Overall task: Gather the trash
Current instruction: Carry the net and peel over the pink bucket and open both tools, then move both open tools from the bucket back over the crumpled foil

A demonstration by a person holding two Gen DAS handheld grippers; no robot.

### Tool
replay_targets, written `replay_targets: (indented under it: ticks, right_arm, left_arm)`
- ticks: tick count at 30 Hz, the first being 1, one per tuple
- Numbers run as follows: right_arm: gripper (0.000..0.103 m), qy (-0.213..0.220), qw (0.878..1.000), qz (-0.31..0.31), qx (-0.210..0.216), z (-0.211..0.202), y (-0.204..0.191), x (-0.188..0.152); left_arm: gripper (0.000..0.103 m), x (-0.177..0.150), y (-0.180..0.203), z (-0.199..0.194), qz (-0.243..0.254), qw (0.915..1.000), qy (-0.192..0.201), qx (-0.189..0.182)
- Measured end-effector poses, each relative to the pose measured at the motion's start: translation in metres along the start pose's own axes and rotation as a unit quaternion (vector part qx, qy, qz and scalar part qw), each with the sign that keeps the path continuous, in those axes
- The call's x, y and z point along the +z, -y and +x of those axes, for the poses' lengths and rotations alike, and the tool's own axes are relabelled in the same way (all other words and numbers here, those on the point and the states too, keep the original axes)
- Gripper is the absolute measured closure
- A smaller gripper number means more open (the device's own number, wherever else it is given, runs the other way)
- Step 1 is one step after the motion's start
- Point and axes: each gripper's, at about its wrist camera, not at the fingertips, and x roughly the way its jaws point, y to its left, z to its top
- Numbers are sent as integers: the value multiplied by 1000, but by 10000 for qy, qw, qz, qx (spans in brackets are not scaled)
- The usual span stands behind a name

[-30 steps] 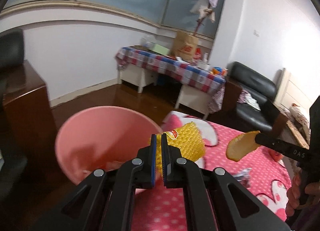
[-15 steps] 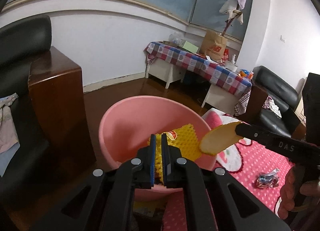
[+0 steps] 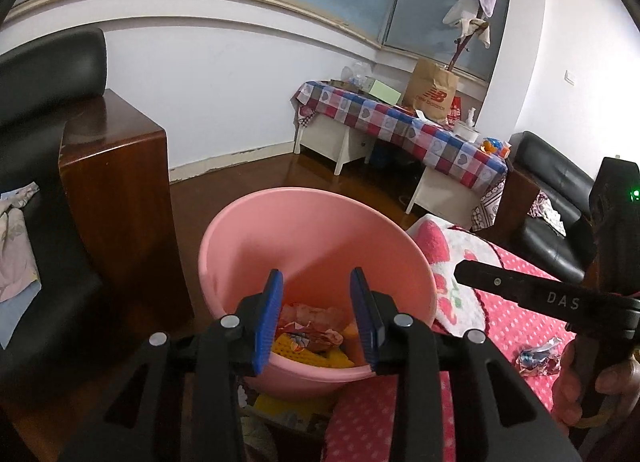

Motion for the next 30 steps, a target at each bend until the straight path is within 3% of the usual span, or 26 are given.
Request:
replay_targets:
  ticks: [8, 14, 21, 30]
  right_arm:
    - [89, 95, 9998, 198, 38, -22, 10, -13]
    - [89, 214, 9992, 286, -167, -48, 17, -39]
    - [89, 373, 9948, 660, -682, -88, 53, -75]
    - [89, 535, 9794, 1304, -1444, -129, 111, -120]
  left_arm:
    - [69, 0, 12, -7, 122, 9999, -3, -79]
    - [69, -6, 32, -11, 290, 9993, -98, -233]
    - [68, -16, 65, -8, 524, 9971, -278, -487]
    - [62, -27, 108, -2, 978, 9901, -504, -876]
